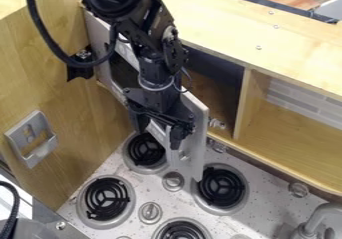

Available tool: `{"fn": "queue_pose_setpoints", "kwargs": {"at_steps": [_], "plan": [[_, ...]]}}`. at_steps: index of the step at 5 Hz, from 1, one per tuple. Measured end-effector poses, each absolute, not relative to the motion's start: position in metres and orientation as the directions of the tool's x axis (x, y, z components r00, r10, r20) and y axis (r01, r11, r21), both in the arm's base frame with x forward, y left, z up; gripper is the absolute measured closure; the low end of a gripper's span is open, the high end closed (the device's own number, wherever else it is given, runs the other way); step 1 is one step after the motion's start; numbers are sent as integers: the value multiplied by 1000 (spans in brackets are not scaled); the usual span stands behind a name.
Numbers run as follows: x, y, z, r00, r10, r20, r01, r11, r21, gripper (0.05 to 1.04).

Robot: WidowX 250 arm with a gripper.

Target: Open microwave

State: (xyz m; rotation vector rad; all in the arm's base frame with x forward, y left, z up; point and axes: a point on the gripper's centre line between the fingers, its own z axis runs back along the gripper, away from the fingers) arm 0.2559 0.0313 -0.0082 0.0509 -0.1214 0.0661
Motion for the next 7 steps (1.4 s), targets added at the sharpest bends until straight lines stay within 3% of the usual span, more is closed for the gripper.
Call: {"fn": "queue_pose_setpoints", "kwargs": {"at_steps": [2, 4, 5, 7], "plan": [[255, 31, 1, 990, 67, 125, -75, 996, 53, 83], [258, 23, 65, 970, 106, 217, -148, 971, 186, 83], [282, 11, 83, 953, 60, 297, -122, 973, 194, 83], [324, -14, 74, 947, 35, 320, -84, 987, 140, 83]]}}
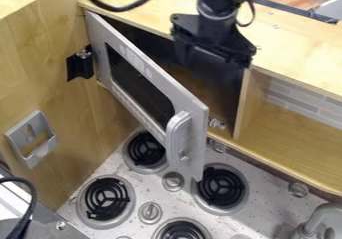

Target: Open microwave

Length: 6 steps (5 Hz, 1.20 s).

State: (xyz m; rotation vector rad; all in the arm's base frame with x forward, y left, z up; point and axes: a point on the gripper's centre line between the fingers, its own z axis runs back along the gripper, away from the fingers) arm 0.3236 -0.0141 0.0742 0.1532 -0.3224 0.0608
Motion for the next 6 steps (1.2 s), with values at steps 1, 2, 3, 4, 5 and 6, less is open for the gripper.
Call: {"fn": "queue_pose_setpoints", "kwargs": {"at_steps": [1, 2, 3, 4, 5, 6], "plan": [[330, -21, 52, 964, 31, 263, -62, 992, 111, 83], [325, -17, 41, 971, 51, 233, -77, 992, 103, 83], [315, -10, 25, 978, 90, 188, -108, 990, 89, 83], [303, 2, 14, 978, 142, 154, -156, 984, 83, 83], [284, 14, 4, 975, 193, 111, -203, 974, 96, 83], [270, 32, 5, 955, 273, 113, -284, 954, 94, 83]]}}
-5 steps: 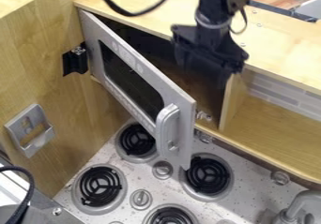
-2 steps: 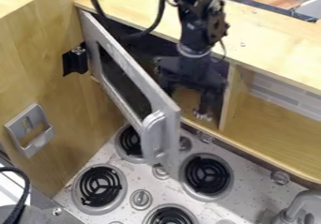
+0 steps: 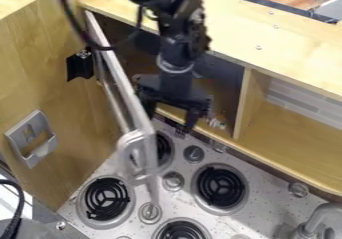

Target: Open microwave

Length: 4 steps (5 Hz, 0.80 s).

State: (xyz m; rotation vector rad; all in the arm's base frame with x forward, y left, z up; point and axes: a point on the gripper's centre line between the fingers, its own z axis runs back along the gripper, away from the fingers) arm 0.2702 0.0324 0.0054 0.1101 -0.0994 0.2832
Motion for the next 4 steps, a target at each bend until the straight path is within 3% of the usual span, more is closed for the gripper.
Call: {"fn": "queue_pose_setpoints", "kwargs": {"at_steps": [4], "plan": [[232, 103, 6, 838, 531, 125, -541, 838, 68, 83]]}}
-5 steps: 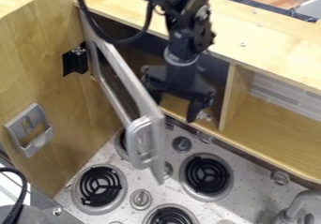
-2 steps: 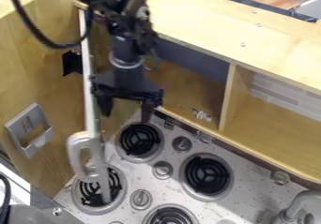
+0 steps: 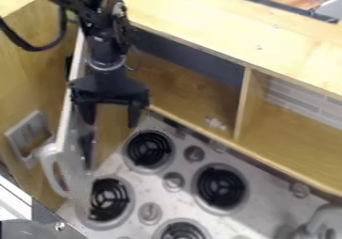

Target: Open microwave

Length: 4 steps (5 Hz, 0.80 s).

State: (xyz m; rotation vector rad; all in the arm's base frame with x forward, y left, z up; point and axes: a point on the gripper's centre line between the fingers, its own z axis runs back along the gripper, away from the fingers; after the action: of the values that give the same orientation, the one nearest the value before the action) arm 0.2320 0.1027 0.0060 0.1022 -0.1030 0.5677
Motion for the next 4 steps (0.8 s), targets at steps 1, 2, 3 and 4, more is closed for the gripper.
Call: {"fn": "queue_pose_setpoints", "kwargs": {"at_steps": [1, 2, 3, 4], "plan": [[230, 120, 8, 813, 566, 139, -577, 814, 65, 83], [230, 129, 10, 803, 576, 151, -589, 805, 65, 84], [230, 133, 11, 798, 583, 154, -597, 800, 65, 84], [229, 133, 11, 799, 582, 150, -595, 801, 68, 84]]}}
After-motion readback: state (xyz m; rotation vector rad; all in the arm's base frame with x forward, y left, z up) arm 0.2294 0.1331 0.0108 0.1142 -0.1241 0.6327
